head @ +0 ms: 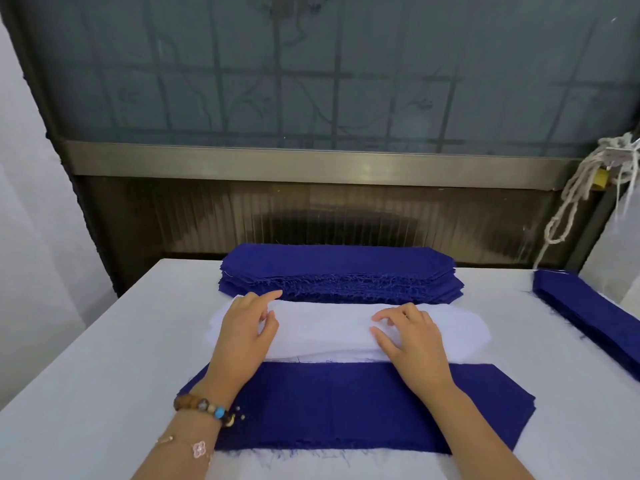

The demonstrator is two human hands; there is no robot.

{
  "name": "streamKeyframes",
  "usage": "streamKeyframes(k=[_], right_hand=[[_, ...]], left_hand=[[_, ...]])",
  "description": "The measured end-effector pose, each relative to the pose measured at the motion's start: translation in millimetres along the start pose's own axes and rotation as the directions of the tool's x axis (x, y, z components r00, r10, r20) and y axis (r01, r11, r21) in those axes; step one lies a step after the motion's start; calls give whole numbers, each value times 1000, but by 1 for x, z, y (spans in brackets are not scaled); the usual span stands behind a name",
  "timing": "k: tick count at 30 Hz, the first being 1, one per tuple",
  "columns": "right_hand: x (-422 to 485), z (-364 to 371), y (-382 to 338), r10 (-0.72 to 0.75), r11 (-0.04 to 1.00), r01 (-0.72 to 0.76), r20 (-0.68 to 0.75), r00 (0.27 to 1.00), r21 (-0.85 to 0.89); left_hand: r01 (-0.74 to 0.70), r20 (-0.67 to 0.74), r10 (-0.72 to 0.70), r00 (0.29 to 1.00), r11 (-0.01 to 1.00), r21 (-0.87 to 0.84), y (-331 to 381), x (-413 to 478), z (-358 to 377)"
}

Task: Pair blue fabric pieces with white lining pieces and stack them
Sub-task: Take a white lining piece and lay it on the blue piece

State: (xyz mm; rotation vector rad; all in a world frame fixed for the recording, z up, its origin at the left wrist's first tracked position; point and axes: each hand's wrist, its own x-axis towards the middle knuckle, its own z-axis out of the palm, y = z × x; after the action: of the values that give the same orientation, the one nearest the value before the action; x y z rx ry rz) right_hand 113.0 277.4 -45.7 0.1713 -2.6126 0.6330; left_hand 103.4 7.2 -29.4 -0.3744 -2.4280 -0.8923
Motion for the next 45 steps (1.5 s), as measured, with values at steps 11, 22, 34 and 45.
streamKeyframes(k=[11, 22, 34, 45], right_hand=[[0, -2, -1, 15, 1000, -15, 21, 1000, -7], [4, -4, 3, -9, 985, 34, 149, 989, -170], [7, -18, 25, 267, 955, -275, -78, 960, -110], [12, -39, 49, 448, 890, -451, -56, 892, -74]], left_hand=[[-51, 150, 27, 988, 985, 163, 2, 0, -12], [-120, 132, 145, 981, 977, -178, 4, -3, -13], [145, 1, -148, 989, 962, -232, -21, 2, -17], [206, 40, -203, 978, 955, -214, -26, 3, -17]])
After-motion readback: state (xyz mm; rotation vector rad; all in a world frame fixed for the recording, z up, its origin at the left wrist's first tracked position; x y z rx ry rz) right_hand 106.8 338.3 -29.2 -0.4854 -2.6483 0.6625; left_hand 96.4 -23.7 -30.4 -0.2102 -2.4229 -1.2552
